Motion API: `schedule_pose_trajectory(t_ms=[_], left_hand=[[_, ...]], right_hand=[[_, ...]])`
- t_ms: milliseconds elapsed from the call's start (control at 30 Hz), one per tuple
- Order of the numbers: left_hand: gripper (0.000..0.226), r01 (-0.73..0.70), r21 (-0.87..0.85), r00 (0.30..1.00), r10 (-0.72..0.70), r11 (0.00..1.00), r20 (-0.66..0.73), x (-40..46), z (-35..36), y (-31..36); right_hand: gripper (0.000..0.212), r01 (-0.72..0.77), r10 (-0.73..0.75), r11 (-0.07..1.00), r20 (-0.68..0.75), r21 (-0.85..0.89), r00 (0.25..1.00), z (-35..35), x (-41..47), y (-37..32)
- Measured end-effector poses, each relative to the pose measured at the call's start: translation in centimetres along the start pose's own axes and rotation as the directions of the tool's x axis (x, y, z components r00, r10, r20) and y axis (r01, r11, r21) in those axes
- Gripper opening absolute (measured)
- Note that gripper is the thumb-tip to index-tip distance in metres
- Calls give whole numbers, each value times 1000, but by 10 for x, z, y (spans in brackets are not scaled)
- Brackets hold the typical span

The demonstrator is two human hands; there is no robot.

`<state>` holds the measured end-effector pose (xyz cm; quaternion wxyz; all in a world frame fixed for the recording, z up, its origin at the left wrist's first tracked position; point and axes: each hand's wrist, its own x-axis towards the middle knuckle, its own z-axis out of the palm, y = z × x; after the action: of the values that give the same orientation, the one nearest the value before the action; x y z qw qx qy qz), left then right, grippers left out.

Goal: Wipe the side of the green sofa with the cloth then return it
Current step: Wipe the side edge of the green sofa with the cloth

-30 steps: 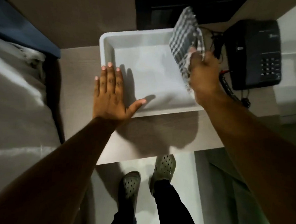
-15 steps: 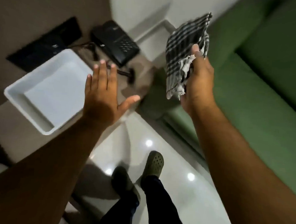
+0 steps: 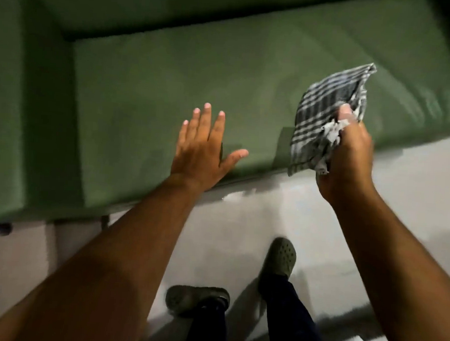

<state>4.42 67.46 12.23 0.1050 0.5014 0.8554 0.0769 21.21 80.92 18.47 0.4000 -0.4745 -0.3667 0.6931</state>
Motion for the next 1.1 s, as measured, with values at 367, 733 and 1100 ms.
schedule_pose_trajectory(t_ms=[367, 733, 1100], left_hand=[[68, -729, 167, 674, 655, 664, 342, 169, 185, 292], [63, -769, 347, 628, 737, 537, 250, 229, 252, 357], [95, -831, 440, 514, 773, 341, 371, 321, 280, 512]], right_hand=[[22, -27, 125, 978, -477, 207, 870, -279, 110, 51], [24, -30, 207, 955, -590, 296, 781, -396, 158, 84], [14, 47, 223, 922, -627, 384, 747, -384, 204, 161]])
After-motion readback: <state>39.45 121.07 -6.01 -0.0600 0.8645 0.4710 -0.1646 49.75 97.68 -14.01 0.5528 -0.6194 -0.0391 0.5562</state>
